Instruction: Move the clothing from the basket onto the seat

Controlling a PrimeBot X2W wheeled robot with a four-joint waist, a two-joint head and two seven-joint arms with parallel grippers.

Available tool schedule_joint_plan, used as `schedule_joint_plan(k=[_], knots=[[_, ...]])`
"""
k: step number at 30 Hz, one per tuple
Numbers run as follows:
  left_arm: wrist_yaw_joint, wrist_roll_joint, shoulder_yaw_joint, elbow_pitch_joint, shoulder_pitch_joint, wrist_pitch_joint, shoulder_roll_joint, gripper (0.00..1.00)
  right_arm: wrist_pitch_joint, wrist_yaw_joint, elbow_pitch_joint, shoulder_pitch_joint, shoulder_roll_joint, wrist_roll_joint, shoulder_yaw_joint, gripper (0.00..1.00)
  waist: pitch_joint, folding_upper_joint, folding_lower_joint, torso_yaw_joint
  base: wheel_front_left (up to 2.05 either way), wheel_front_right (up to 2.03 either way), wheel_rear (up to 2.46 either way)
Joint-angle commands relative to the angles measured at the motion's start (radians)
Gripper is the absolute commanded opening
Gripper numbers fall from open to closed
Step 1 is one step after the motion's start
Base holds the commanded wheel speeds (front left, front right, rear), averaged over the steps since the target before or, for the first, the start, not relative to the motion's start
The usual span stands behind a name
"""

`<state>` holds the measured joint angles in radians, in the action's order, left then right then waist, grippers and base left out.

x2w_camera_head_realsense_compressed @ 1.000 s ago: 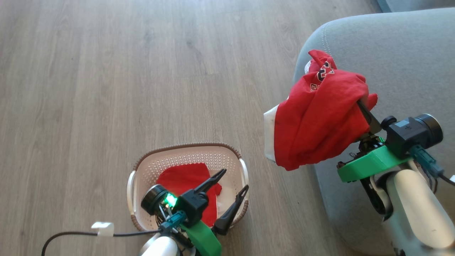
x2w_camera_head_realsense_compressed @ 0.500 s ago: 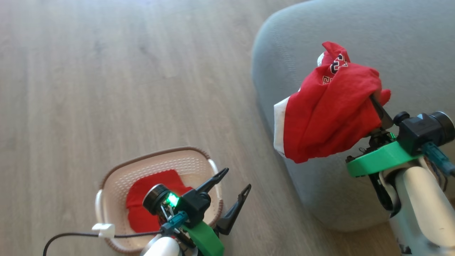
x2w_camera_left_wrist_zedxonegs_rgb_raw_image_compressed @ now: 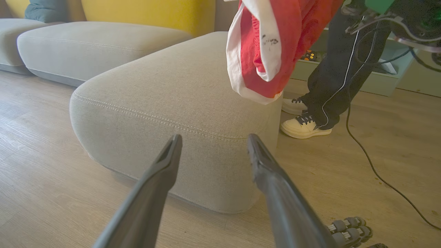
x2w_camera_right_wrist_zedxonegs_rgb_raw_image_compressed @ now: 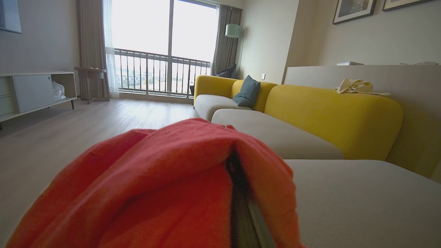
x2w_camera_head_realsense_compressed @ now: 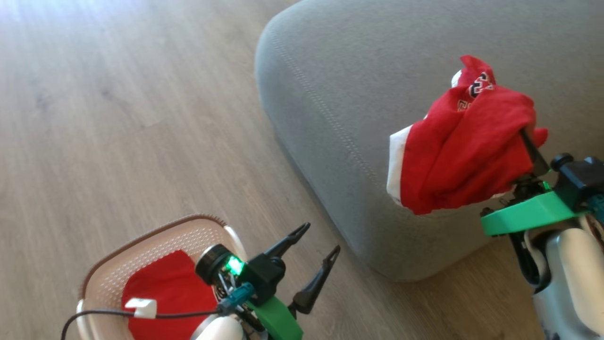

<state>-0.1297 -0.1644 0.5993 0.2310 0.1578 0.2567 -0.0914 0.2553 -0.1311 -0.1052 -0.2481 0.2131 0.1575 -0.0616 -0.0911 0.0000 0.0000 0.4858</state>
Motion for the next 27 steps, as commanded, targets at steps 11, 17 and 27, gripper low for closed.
schedule_joint_plan(k=[11,17,27], knots=[[-0.001,-0.038,0.074,-0.027,0.074,0.005,0.001,1.00,0.006,0.000,0.098,0.055,-0.030,-0.029,0.090,0.00,-0.018,0.0000,0.0000,0.037,0.00,0.00,0.00],[-0.001,-0.049,0.068,-0.028,0.085,0.005,-0.003,1.00,0.006,0.000,0.103,0.056,-0.035,-0.031,0.099,0.00,-0.026,0.0000,0.0000,0.041,0.00,0.00,0.00],[-0.001,-0.038,0.030,-0.033,0.063,0.005,-0.009,1.00,0.006,0.000,0.073,-0.021,-0.008,-0.021,0.095,0.00,-0.054,0.0000,0.0000,0.045,0.00,0.00,0.00]])
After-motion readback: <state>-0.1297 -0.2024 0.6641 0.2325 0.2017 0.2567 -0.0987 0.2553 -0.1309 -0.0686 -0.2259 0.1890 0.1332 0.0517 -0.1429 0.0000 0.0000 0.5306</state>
